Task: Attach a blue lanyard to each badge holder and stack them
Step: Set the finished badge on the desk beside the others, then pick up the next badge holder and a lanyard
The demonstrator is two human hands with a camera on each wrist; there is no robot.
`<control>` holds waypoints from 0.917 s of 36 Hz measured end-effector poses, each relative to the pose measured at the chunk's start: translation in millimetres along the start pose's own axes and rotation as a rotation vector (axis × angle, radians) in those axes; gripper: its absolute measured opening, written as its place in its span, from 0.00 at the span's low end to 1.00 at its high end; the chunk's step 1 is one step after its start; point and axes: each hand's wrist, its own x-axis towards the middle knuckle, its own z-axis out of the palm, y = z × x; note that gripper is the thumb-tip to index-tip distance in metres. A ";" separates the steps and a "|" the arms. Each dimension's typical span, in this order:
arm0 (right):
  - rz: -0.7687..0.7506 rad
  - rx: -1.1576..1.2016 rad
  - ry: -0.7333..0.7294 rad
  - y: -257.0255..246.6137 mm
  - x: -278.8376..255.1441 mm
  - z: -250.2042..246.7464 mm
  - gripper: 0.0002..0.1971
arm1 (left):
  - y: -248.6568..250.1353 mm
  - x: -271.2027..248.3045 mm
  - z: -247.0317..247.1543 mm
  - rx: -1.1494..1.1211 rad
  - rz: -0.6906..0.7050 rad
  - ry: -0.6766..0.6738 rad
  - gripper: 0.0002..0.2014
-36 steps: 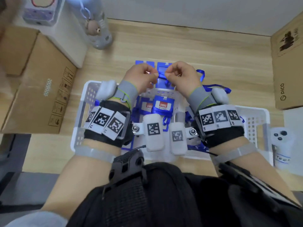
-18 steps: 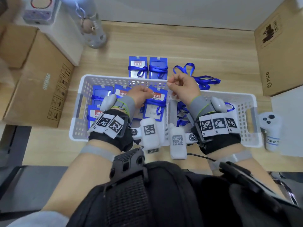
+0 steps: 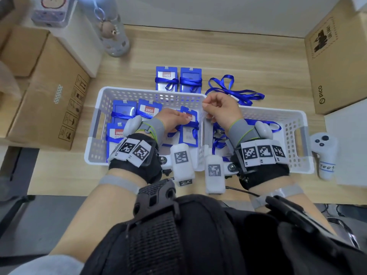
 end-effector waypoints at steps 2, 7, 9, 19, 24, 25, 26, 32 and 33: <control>0.010 0.001 -0.003 -0.5 -0.8 0.0 0.08 | 1.3 -0.6 -1.9 0.000 0.007 0.007 0.16; 0.018 0.085 -0.001 -4.5 -4.5 -2.8 0.12 | 8.5 -6.3 -19.9 -0.081 0.097 0.039 0.13; 0.011 0.145 0.006 -6.3 -7.1 -5.1 0.11 | 13.3 -10.3 -27.8 -0.127 0.133 0.037 0.10; -0.112 0.280 -0.037 -18.1 -16.4 -12.2 0.09 | 34.6 -22.4 -28.4 -0.342 0.239 -0.094 0.15; -0.111 0.312 -0.034 -23.1 -16.0 -13.3 0.09 | 33.9 -26.2 -18.7 -0.392 0.293 -0.147 0.24; -0.109 0.321 -0.033 -23.7 -16.2 -12.8 0.09 | 32.8 -26.0 -16.6 -0.379 0.297 -0.148 0.28; -0.106 0.329 -0.034 -24.6 -16.6 -12.5 0.09 | 31.6 -25.5 -14.2 -0.345 0.299 -0.136 0.30; -0.091 0.203 -0.020 -29.3 -19.0 -13.5 0.05 | 30.3 -20.1 -7.4 -0.232 0.364 -0.014 0.24; -0.105 0.137 -0.012 -28.9 -19.0 -13.5 0.05 | 29.6 -17.8 -6.9 -0.220 0.382 0.008 0.23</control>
